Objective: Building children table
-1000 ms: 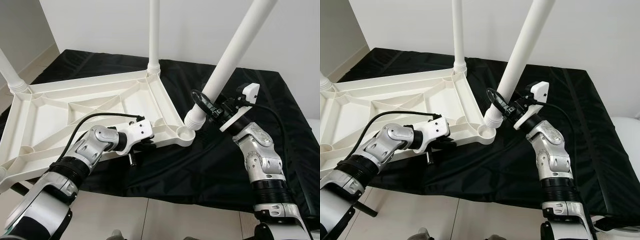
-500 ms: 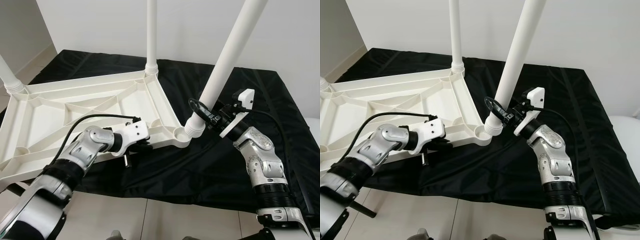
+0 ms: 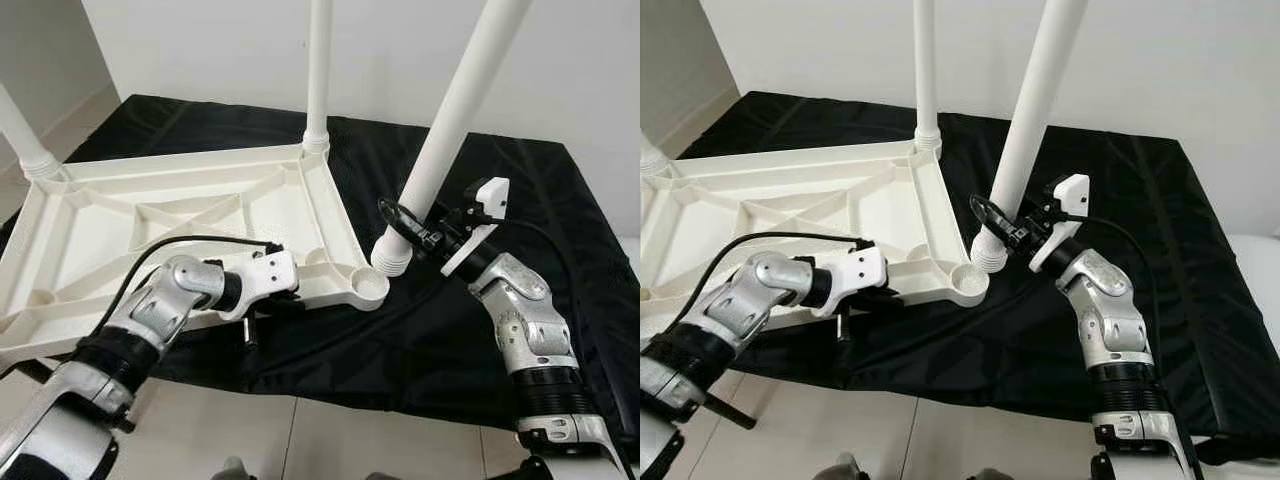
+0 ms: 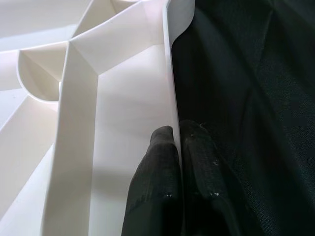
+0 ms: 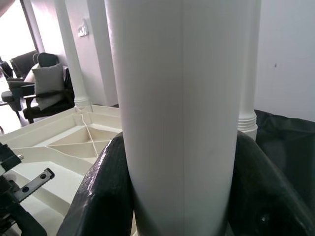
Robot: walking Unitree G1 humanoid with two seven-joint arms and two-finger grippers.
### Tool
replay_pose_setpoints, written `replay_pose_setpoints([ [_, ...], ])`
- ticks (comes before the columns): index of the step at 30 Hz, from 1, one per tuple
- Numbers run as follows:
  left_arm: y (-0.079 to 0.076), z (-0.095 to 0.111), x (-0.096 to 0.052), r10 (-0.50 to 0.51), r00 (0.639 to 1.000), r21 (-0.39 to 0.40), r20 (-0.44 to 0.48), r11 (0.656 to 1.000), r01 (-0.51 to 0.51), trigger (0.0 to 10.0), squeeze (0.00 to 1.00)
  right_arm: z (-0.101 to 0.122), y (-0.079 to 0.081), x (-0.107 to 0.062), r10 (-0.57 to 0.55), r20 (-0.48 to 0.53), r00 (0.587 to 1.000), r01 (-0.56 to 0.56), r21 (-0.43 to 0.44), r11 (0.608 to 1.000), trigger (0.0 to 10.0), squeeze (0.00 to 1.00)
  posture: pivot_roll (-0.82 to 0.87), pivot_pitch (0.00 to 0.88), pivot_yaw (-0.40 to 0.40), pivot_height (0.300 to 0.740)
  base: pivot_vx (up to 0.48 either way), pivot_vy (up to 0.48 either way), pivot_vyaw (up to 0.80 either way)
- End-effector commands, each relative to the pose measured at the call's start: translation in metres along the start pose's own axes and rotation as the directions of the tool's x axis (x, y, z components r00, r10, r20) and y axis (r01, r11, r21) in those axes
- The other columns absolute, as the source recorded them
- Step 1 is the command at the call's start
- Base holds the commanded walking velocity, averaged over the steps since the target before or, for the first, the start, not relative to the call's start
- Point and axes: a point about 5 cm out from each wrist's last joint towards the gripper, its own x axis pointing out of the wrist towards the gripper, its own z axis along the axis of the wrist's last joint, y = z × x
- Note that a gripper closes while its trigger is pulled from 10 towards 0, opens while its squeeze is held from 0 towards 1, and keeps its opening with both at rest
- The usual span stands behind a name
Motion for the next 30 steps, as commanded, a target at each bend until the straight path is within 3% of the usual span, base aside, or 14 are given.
replay_pose_setpoints([
  [1, 0.004, -0.013, 0.002, 0.097, 0.991, 0.012, -0.092, 0.995, -0.096, 10.0, 0.00, 0.006, 0.001, 0.003, 0.018, 0.015, 1.000, -0.017, -0.019, 1.000, 10.0, 0.00, -0.02, 0.000, -0.012, 0.740, 0.000, 0.000, 0.00],
  [3, 0.017, -0.015, 0.003, 0.220, 0.970, -0.035, -0.105, 0.974, -0.225, 10.0, 0.00, 0.009, 0.000, 0.002, 0.018, 0.019, 1.000, -0.018, -0.022, 1.000, 10.0, 0.00, -0.02, 0.000, -0.013, 0.740, 0.000, 0.000, 0.00],
  [8, 0.027, -0.011, 0.003, 0.297, 0.950, -0.067, -0.099, 0.950, -0.304, 10.0, 0.00, 0.011, -0.001, 0.002, 0.019, 0.021, 1.000, -0.018, -0.027, 0.999, 10.0, 0.00, -0.03, 0.000, -0.013, 0.740, 0.000, 0.000, 0.00],
  [20, 0.028, -0.010, 0.005, 0.283, 0.954, -0.048, -0.102, 0.956, -0.288, 10.0, 0.00, 0.003, -0.001, 0.000, 0.032, -0.005, 0.999, -0.032, -0.009, 0.999, 10.0, 0.00, -0.02, 0.006, -0.004, 0.740, 0.000, 0.000, 0.00],
  [30, 0.027, -0.007, 0.005, 0.264, 0.960, -0.037, -0.092, 0.963, -0.269, 10.0, 0.00, -0.008, 0.002, 0.009, 0.066, -0.016, 0.998, -0.066, 0.032, 0.997, 10.0, 0.00, -0.01, 0.013, -0.009, 0.740, 0.000, 0.000, 0.00],
])
